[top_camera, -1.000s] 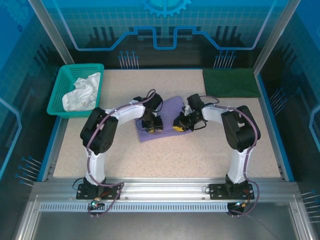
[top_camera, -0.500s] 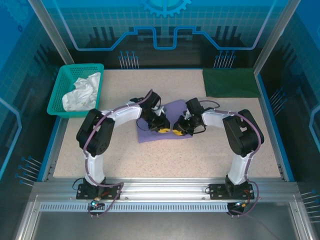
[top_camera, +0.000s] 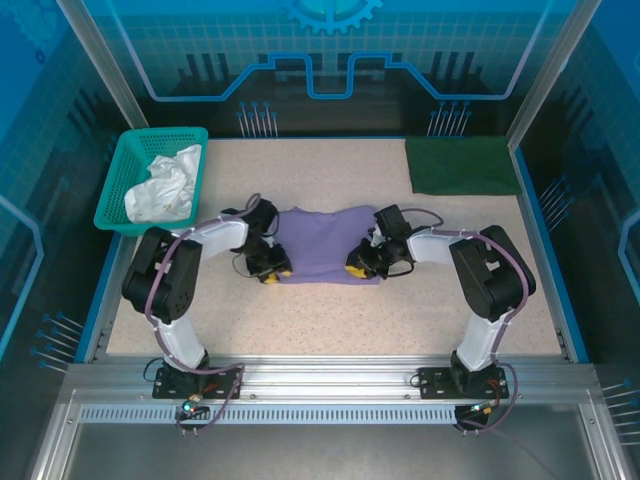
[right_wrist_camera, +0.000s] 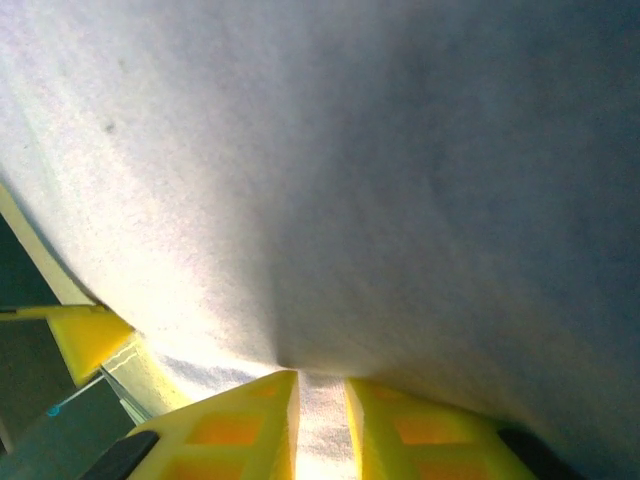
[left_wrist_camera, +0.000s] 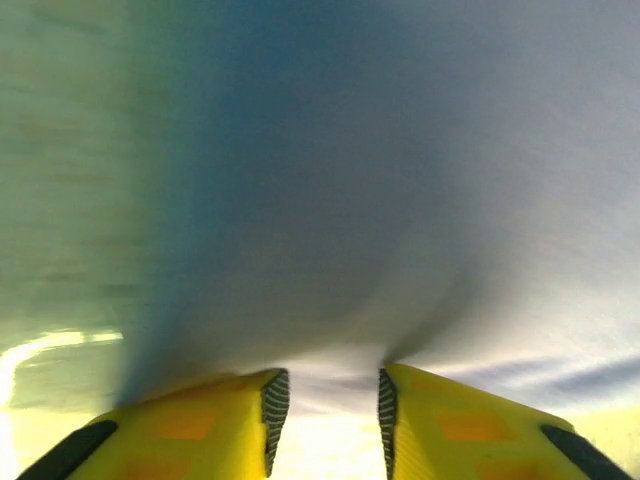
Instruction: Fold and stack the t-shirts
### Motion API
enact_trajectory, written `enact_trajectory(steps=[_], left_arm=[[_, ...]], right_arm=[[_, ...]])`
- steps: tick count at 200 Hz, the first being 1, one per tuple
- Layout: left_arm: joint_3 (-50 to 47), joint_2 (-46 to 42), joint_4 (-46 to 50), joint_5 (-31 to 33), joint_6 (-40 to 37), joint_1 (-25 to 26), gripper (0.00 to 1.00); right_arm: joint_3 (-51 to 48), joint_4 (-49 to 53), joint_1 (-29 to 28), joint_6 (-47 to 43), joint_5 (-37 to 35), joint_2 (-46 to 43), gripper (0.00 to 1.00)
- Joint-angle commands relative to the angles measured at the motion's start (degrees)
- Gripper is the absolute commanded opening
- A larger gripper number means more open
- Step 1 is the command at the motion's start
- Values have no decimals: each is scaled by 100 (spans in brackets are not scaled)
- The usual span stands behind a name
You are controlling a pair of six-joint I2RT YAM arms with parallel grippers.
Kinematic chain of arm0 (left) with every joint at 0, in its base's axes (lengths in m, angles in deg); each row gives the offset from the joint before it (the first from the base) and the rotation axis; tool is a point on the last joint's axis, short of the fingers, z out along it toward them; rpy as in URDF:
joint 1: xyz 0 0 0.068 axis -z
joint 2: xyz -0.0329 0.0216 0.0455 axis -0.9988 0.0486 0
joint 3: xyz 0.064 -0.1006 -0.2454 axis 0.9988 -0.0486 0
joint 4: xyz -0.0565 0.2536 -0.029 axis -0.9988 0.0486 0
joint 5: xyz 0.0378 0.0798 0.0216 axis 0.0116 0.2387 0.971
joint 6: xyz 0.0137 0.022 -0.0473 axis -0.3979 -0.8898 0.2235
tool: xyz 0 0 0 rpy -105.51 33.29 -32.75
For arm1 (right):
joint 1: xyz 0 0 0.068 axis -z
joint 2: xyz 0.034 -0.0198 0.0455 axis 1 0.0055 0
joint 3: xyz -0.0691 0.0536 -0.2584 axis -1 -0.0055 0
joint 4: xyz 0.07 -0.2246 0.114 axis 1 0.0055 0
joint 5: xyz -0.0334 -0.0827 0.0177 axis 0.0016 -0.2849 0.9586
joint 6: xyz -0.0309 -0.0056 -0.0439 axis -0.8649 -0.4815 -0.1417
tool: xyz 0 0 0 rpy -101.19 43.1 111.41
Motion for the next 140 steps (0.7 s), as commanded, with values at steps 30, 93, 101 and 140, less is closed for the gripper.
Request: enact_trajectory(steps=[30, 93, 101, 140], left_arm=[[814, -125, 1073, 878, 71, -197, 39], [3319, 900, 662, 83, -224, -121, 30], [3542, 1170, 636, 9, -280, -81, 28], [4187, 2321, 388, 39, -397, -79, 26]], right_arm=[[-170, 836, 80, -367, -674, -563, 30], [2061, 1916, 317, -770, -1304, -119, 22], [2306, 1919, 377, -746, -1300, 159, 19], [3575, 2320, 701, -871, -1379, 1486, 16]])
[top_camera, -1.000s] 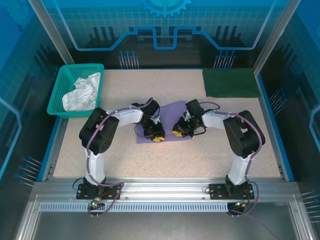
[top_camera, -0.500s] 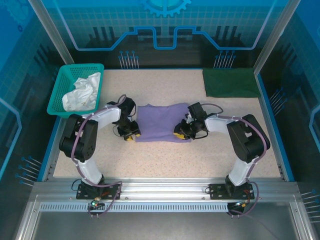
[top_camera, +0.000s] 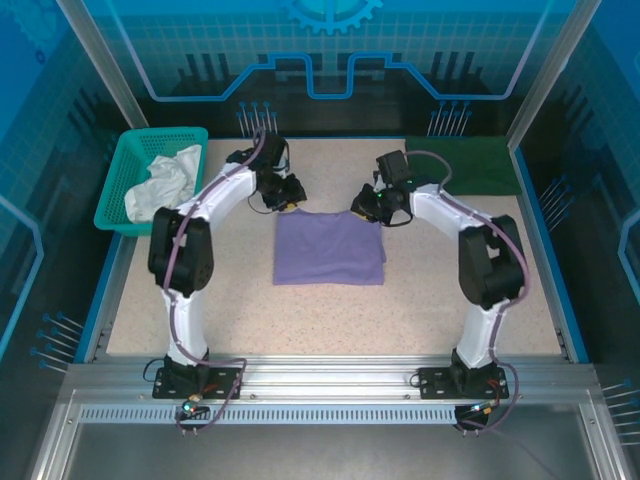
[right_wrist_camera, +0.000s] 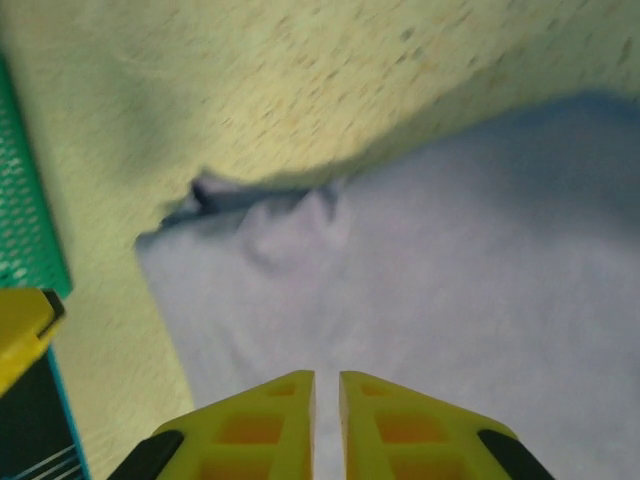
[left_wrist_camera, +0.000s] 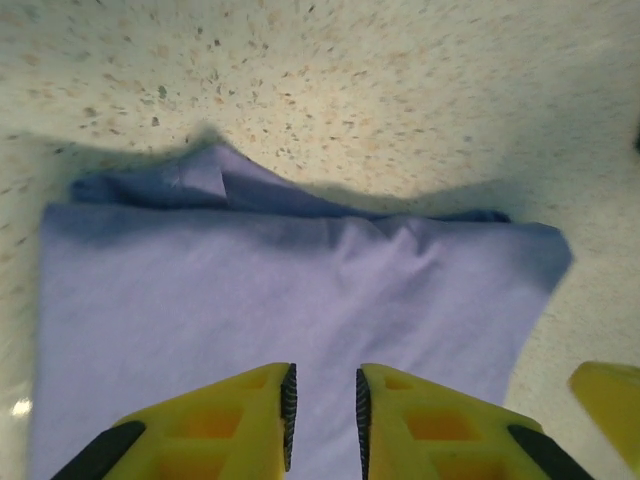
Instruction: Fold and stack the t-shirts
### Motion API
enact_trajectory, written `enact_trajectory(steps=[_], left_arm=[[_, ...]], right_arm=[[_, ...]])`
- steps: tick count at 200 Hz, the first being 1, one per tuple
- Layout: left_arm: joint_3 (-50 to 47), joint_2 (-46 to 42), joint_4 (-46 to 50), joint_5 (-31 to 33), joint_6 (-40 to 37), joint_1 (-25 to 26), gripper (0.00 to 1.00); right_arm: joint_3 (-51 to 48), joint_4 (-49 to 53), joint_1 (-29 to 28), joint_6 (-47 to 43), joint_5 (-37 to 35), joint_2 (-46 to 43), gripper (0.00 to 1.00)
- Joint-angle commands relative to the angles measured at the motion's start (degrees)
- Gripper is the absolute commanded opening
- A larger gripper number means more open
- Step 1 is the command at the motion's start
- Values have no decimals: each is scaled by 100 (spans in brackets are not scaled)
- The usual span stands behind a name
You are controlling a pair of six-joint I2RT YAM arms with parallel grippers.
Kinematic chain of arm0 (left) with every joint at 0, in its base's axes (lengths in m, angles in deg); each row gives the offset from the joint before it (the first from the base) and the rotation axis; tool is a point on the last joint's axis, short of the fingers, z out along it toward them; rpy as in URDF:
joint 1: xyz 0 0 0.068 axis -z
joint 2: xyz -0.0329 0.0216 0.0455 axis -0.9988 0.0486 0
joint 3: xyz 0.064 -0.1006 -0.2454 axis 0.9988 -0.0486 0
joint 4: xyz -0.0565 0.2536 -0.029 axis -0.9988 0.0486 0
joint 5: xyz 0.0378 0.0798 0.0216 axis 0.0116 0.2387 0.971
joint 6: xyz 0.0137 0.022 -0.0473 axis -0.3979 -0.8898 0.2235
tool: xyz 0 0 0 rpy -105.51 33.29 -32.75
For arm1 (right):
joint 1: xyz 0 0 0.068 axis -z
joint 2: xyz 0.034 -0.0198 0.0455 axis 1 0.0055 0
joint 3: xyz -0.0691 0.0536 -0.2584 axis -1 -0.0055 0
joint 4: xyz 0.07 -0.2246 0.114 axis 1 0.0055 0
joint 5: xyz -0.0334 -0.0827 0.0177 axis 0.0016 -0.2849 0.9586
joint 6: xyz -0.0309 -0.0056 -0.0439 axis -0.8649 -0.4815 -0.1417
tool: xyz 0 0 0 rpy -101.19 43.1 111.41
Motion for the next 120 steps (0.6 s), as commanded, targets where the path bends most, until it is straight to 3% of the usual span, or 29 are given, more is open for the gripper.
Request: enact_trajectory(steps=[1, 17, 42, 77, 89, 120], left_arm=[[259, 658, 39, -73, -185, -1, 26], [368, 975, -57, 190, -161, -30, 25], [457, 1252, 151, 1187, 68, -145, 22], [618, 1240, 329, 1378, 304, -329, 27], [791, 1121, 405, 1294, 347, -325, 34], [897, 214, 431, 1271, 585, -149, 62]], right_arm=[[507, 671, 228, -179, -159, 766, 16], [839, 876, 400, -232, -95, 1236, 15], [801, 801, 713, -14, 128, 1579, 15], [297, 20, 960, 474, 755, 1356, 26], [244, -189, 958, 479, 917, 1126, 34], [-144, -296, 793, 255, 933, 39, 67]])
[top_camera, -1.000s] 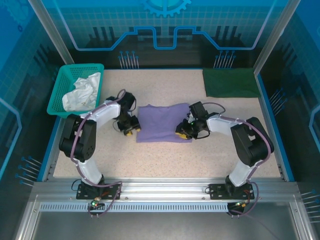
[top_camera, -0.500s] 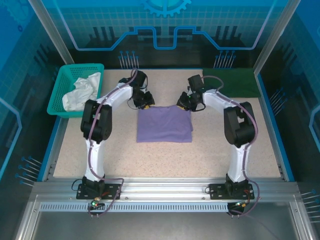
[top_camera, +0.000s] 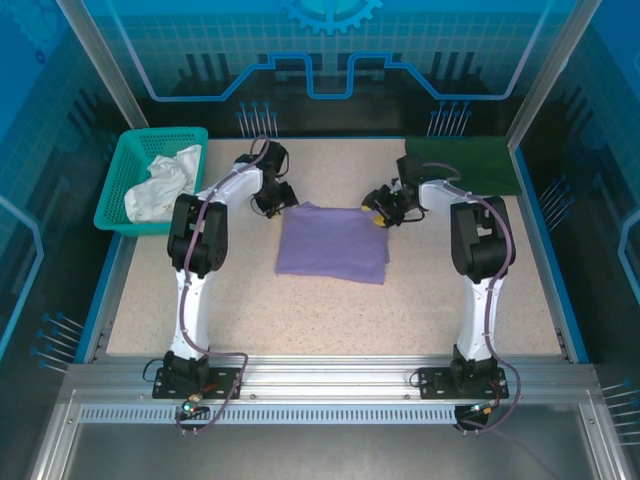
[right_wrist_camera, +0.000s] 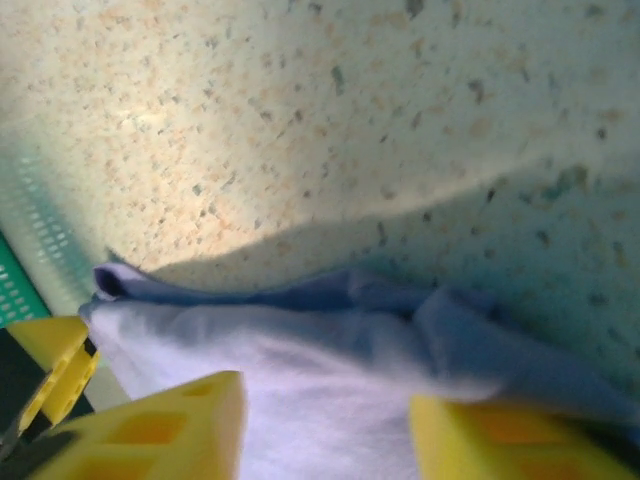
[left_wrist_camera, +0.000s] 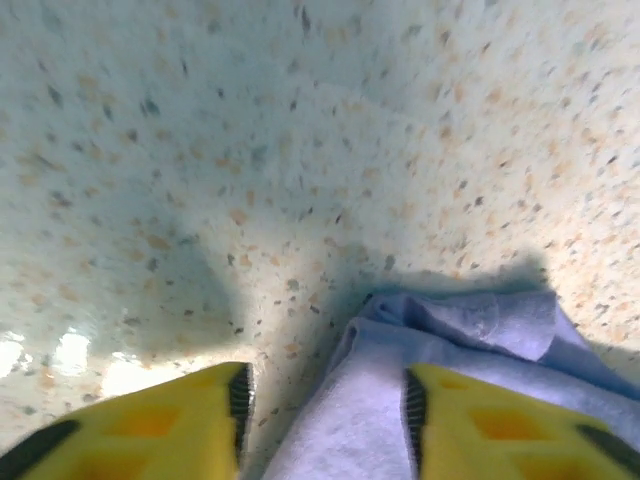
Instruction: Fold and stack the t-shirts
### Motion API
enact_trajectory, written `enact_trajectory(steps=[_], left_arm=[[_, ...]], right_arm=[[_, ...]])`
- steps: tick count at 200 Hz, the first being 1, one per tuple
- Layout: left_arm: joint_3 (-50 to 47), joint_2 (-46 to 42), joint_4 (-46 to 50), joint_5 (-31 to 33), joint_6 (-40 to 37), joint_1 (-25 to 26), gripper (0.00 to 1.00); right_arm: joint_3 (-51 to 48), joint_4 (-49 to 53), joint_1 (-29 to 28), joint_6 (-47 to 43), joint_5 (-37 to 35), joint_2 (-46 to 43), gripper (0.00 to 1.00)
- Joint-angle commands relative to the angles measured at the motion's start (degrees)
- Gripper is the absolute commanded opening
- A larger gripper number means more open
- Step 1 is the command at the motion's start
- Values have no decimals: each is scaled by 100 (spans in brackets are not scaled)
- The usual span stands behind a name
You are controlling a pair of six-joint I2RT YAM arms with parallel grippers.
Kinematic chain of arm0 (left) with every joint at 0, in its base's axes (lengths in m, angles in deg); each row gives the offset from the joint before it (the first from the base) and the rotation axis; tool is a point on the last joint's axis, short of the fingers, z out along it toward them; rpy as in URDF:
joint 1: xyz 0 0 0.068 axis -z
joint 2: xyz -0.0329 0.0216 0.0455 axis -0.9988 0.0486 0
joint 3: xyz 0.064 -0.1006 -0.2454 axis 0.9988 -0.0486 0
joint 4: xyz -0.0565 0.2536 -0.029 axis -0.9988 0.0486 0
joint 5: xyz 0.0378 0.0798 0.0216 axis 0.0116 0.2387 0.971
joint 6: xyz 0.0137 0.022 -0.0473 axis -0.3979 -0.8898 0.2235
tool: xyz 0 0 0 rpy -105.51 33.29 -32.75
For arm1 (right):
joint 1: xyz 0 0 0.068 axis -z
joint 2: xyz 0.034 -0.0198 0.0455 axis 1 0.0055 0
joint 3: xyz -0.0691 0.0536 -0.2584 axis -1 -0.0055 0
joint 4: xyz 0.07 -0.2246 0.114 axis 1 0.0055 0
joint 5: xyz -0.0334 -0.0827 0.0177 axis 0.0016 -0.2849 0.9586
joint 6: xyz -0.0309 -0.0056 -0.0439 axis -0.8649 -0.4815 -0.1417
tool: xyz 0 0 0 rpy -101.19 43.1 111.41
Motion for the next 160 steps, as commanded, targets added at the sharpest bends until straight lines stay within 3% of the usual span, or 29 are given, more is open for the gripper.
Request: enact_trajectory(steps=[1, 29, 43, 64, 90, 124, 160], left_arm=[[250, -884, 272, 177, 249, 138, 62], [-8, -1717, 598, 509, 245, 717, 82], [-367, -2026, 609, 433, 140, 1040, 88], [-889, -2312, 689, 262, -6, 1320, 91], [-1760, -2604, 466, 57, -361, 1562, 90], [-2599, -2891, 646, 58, -741, 1608, 90], [-3045, -3183, 748, 139, -1090, 1597, 90]], right_arm=[[-334, 13, -85, -162, 7, -983, 68], [-793, 1403, -383, -886, -1277, -2106, 91], [-1337, 1554, -440, -1152, -1677, -2548, 100], [-2083, 1346, -420, -1447, -1715, -2805, 100], [-2380, 1075, -610, -1697, -1594, -2281, 94], [-2099, 937, -989, -1476, -1958, -1876, 93], [-1178, 1680, -1307, -1628, -2435, -1114, 92]])
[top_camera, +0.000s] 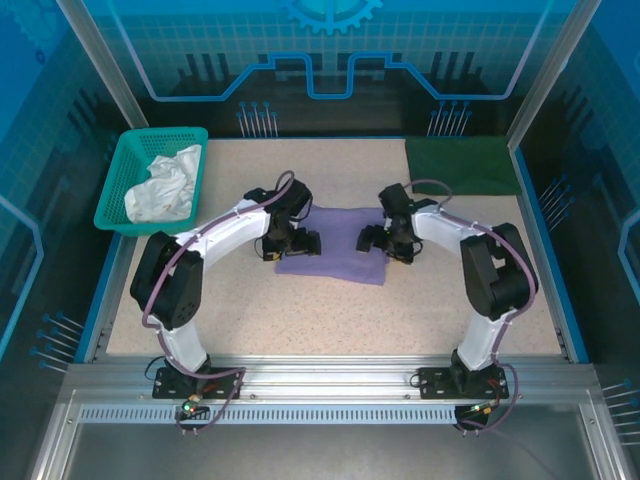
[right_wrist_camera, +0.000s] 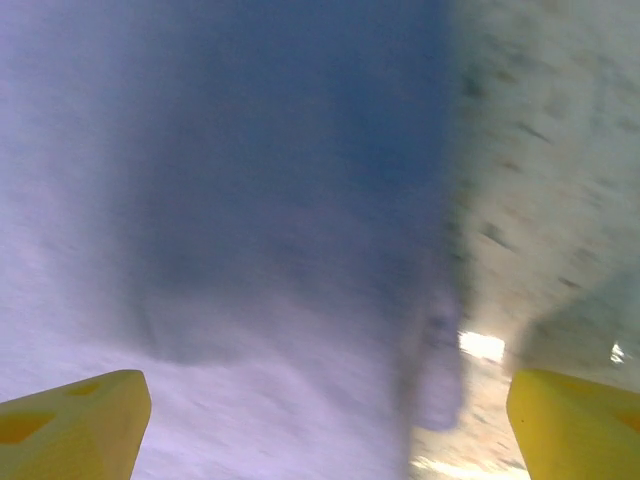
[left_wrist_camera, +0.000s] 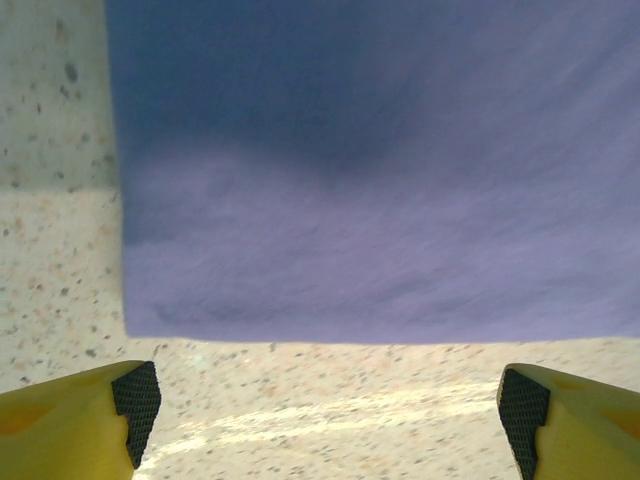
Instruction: Fold and stack the t-shirts
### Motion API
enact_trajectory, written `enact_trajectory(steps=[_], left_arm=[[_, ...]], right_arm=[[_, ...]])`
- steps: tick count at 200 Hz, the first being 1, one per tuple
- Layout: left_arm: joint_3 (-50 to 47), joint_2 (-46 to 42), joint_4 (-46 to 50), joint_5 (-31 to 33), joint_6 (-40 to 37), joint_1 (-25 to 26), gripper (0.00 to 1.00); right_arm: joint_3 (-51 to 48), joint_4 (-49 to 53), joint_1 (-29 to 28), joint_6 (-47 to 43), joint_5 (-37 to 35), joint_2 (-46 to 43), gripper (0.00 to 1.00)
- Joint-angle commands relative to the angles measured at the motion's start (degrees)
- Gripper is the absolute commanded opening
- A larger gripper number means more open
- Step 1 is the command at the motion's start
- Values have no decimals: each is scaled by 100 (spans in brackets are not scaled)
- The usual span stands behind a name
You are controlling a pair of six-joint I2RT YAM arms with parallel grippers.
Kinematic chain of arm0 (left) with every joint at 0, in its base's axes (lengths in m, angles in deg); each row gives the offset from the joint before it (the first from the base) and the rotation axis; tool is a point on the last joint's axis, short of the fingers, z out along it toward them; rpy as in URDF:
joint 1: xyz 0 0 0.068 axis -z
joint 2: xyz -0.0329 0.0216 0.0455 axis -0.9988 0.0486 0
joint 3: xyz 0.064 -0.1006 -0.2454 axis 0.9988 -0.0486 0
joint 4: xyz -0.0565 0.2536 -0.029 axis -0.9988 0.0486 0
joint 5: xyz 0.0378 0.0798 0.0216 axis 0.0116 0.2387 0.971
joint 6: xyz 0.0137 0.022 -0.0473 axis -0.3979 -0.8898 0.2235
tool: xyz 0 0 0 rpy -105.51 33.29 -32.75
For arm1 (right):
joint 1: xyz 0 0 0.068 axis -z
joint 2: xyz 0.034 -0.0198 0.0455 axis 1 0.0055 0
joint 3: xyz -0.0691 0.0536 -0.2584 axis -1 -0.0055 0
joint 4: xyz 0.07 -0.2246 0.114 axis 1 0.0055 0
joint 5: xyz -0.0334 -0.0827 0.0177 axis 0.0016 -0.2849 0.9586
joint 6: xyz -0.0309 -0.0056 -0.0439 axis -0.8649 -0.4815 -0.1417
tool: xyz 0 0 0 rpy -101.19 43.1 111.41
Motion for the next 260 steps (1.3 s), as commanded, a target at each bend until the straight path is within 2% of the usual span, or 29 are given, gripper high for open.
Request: enact_trajectory(steps=[1, 32, 60, 76, 107, 143, 164, 191, 260], left_arm=[[-149, -432, 197, 42, -419, 11, 90], [-50, -672, 312, 158, -512, -277, 91], [-128, -877, 363, 97, -438, -604, 91], [-389, -954, 264, 24, -309, -743, 91], [-517, -1033, 266, 106, -248, -903, 91], [-536, -973, 355, 180, -142, -989, 91], [-568, -973, 380, 217, -78, -1018, 91], [-477, -959, 569, 392, -6, -1034, 90], [-540, -1059, 780, 702, -3, -1209, 90]], right_arm=[[465, 478, -173, -141, -349, 500, 92], [856, 772, -173, -321, -378, 980, 87], [921, 874, -174, -460, 46, 1198, 72], [725, 667, -178, -383, 229, 1119, 59], [600, 391, -181, -327, 339, 1050, 26], [1056, 672, 16, -430, -291, 1093, 4], [1740, 1056, 190, -647, -830, 1226, 1], [3104, 1593, 213, -1195, -1687, 1626, 0], [6121, 2678, 619, -1889, -2532, 2725, 0]])
